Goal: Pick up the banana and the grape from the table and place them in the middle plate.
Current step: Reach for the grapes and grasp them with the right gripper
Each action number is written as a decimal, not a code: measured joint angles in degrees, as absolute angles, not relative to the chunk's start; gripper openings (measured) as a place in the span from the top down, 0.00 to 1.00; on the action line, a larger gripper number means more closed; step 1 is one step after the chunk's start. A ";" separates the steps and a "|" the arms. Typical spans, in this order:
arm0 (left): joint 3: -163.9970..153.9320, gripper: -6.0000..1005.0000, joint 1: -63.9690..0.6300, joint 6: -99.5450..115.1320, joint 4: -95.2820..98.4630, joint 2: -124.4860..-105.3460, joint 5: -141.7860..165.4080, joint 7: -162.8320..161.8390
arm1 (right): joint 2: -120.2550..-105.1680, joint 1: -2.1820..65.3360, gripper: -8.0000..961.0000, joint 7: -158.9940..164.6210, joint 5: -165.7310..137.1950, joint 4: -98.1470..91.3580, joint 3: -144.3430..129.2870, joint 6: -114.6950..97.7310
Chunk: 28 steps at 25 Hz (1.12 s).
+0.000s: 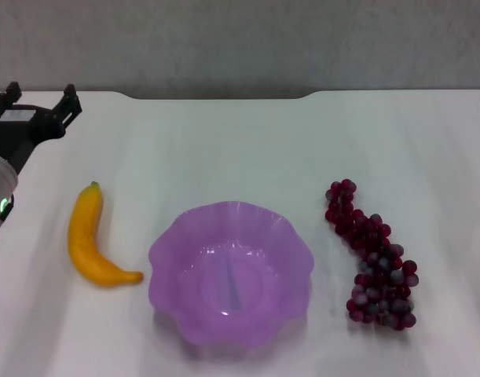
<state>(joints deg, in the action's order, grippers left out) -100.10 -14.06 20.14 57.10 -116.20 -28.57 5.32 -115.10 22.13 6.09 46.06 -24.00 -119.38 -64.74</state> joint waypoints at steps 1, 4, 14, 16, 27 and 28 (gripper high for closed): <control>-100.19 0.12 -13.99 20.07 57.19 -116.25 -28.57 5.31 | -115.17 22.05 0.10 5.72 46.07 -24.01 -119.55 -64.60; -100.29 0.12 -14.02 20.25 57.71 -116.26 -28.55 5.29 | -115.27 21.73 0.10 4.99 46.34 -24.17 -119.49 -64.68; -99.61 0.12 -14.13 19.80 57.85 -115.96 -28.17 5.37 | -114.78 22.91 0.10 4.95 46.06 -27.96 -119.25 -55.88; -99.58 0.12 -13.99 19.76 57.70 -115.94 -28.11 5.54 | -114.68 22.94 0.10 4.88 46.05 -29.89 -118.91 -51.91; -99.62 0.12 -14.03 19.60 57.17 -115.98 -28.03 5.64 | -114.67 23.03 0.10 -1.94 46.12 -40.49 -108.84 -21.45; -99.60 0.12 -14.02 19.60 57.16 -115.98 -28.03 5.65 | -114.62 23.03 0.10 -3.07 46.12 -41.49 -107.71 -18.34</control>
<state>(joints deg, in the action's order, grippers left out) -99.60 -14.02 19.60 57.16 -115.98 -28.03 5.65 -114.62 23.03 -3.07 46.12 -41.49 -107.71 -18.34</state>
